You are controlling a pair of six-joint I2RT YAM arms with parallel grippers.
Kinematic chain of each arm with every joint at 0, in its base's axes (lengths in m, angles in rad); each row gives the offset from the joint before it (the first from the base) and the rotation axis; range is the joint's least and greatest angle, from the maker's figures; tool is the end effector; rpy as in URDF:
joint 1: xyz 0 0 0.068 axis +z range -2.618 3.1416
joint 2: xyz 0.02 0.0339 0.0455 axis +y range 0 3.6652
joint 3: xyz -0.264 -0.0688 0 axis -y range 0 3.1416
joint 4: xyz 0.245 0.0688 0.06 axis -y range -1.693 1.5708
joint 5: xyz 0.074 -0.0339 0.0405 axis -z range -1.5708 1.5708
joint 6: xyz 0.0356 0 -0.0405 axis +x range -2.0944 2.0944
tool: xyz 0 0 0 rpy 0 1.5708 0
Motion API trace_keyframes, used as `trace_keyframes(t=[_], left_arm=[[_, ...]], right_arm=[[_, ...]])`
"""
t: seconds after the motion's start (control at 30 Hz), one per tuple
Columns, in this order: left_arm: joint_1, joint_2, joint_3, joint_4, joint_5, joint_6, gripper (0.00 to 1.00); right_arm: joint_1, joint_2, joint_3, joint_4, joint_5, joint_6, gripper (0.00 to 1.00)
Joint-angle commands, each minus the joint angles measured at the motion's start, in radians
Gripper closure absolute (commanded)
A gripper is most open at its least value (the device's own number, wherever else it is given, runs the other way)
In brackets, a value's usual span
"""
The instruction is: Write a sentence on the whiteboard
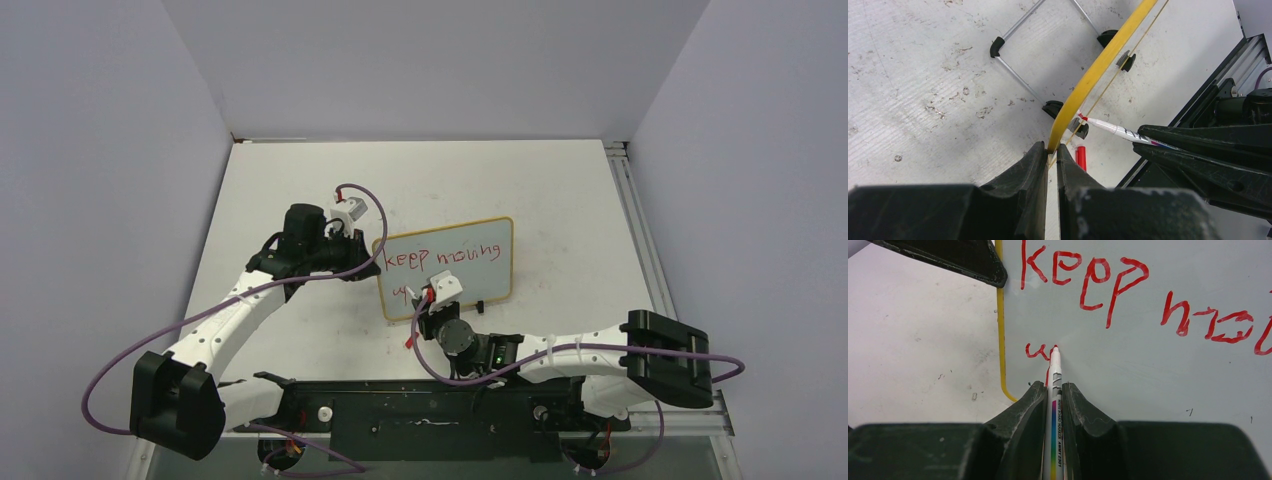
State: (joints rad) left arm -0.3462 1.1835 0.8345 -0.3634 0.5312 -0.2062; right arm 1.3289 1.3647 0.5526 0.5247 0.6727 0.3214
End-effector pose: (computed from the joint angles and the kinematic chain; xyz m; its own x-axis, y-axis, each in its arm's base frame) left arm 0.2293 -0.1019 0.2621 -0.7356 0.0777 -0.6730 0.5135 0.7119 -0.4791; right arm 0.0876 0.2624 0.2065 -0.2591 -0.0187 -0.9657 -0.5632 0.8151 0.1354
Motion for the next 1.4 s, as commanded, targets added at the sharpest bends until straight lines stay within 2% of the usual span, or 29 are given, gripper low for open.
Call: trace_keyframes(t=[0.0, 0.87, 1.37], left_arm=[[-0.005, 0.002, 0.012, 0.032, 0.018, -0.018, 1.00], [-0.005, -0.002, 0.012, 0.032, 0.018, -0.018, 1.00], [-0.005, -0.003, 0.011, 0.032, 0.020, -0.018, 1.00]], right_arm=[[-0.005, 0.005, 0.035, 0.049, 0.009, 0.004, 0.95], [-0.005, -0.029, 0.003, -0.035, 0.074, 0.059, 0.95], [0.005, -0.017, -0.008, -0.033, 0.058, 0.077, 0.95]])
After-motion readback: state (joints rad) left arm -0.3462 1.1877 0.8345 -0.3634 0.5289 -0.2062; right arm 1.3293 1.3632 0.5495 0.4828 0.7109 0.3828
